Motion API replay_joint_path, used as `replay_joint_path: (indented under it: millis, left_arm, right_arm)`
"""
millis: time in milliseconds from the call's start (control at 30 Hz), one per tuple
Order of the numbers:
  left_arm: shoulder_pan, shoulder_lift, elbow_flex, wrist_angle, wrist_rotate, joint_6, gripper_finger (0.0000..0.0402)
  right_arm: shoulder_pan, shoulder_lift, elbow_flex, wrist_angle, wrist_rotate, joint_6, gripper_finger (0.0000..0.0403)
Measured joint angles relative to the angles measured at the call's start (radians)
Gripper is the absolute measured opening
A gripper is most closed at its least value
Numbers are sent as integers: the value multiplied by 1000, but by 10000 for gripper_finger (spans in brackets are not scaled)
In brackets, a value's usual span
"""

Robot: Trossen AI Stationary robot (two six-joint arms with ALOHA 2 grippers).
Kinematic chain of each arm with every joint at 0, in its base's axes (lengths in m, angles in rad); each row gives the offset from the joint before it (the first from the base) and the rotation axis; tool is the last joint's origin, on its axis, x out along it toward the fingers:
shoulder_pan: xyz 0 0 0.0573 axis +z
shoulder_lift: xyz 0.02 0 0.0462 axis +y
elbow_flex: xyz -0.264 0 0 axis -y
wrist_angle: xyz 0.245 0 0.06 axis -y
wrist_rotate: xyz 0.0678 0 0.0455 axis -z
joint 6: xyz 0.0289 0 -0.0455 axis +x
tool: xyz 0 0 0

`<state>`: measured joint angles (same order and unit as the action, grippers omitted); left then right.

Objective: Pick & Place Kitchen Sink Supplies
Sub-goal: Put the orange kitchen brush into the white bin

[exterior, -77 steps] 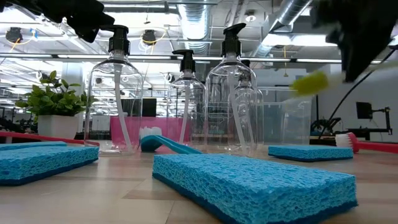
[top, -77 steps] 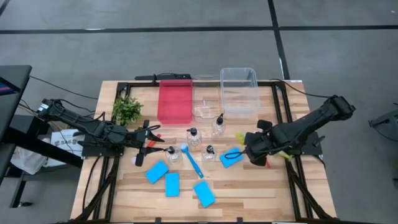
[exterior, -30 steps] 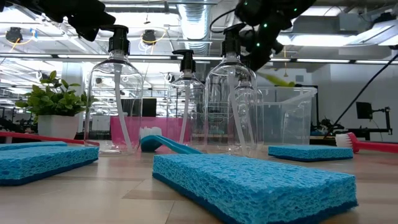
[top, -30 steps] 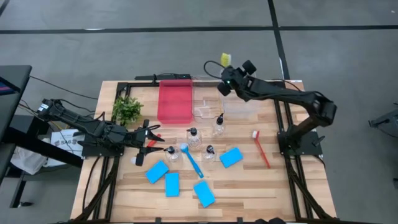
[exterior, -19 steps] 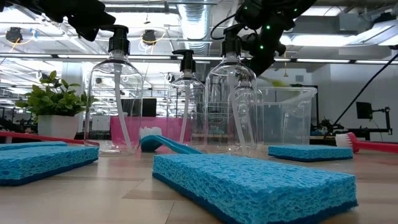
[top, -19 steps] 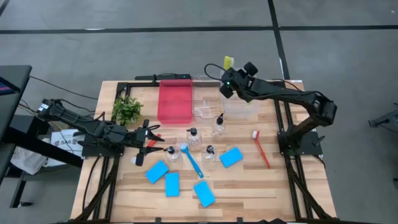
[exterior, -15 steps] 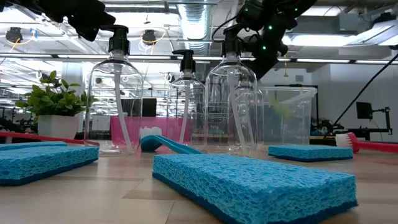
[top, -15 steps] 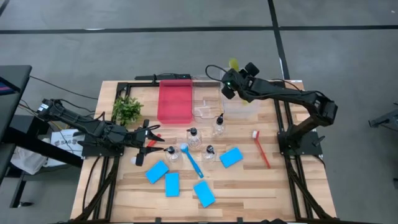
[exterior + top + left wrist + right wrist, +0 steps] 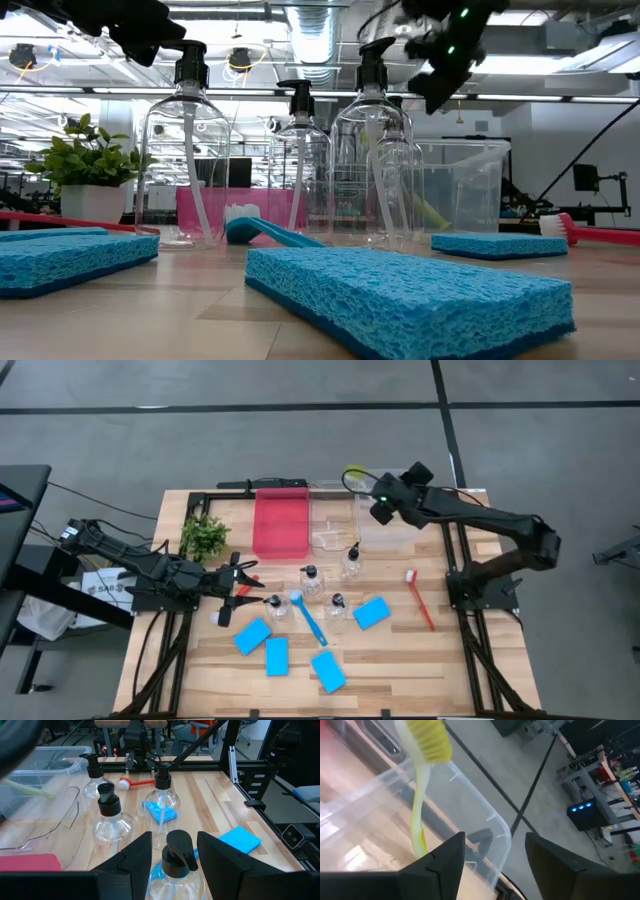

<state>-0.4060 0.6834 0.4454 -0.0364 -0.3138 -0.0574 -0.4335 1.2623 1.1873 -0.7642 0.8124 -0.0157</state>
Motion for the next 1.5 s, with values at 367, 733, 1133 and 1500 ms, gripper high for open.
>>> replay_joint_path:
  millis: [367,733,1133,1500]
  left_arm:
    - [0,0,0,0,0,0,159]
    - [0,0,0,1,0,0,159]
    - [0,0,0,3,0,0,159]
    - [0,0,0,3,0,0,159]
  right_arm:
    - [191,-331,0,-251,-362,212,153]
    - [440,-391,-97,-508,-628,530,141]
    - [549,-247,-378,-455,-653,785,142]
    - [609,-70,-451,-333,-682,813,160]
